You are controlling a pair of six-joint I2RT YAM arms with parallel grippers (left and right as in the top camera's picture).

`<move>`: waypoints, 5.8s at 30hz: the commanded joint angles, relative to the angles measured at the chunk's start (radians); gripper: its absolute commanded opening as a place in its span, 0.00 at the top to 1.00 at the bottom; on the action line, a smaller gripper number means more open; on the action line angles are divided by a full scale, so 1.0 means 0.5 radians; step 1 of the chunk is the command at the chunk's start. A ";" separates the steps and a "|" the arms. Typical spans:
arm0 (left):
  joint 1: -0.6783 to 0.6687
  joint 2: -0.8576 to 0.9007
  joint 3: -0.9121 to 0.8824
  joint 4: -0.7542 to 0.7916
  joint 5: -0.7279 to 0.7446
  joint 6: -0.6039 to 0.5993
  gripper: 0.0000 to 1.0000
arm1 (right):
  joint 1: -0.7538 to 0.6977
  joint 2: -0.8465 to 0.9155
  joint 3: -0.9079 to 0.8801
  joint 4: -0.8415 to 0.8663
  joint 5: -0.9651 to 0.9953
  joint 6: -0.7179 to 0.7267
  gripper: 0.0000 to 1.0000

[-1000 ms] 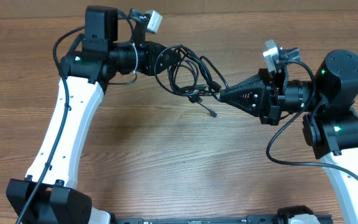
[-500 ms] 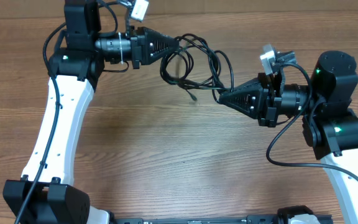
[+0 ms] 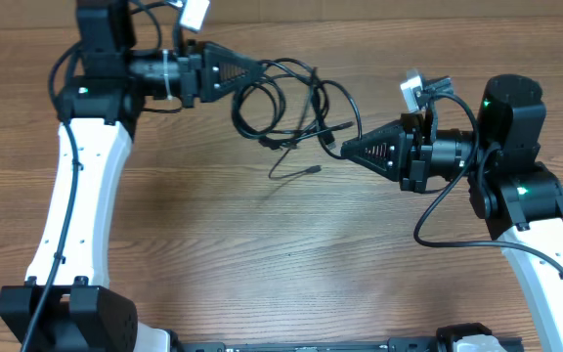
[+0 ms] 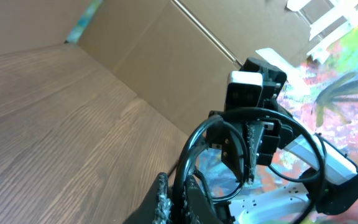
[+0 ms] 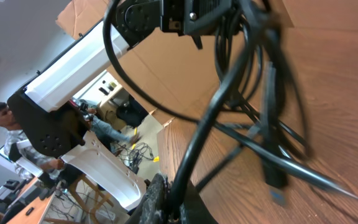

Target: Untangle cables

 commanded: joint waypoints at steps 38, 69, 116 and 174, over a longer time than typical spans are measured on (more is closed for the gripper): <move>-0.145 0.003 0.037 -0.500 -0.437 0.478 0.96 | 0.008 -0.022 0.043 -0.629 0.998 0.156 0.00; -0.224 0.003 0.037 -0.526 -0.617 0.448 0.95 | 0.008 -0.022 0.043 -0.630 1.015 0.143 0.00; -0.225 0.003 0.037 -0.637 -0.663 0.477 0.96 | 0.008 -0.022 0.043 -0.629 1.014 0.143 0.00; -0.238 0.003 0.037 -0.638 -0.677 0.478 0.96 | 0.008 -0.022 0.043 -0.630 1.015 0.143 0.00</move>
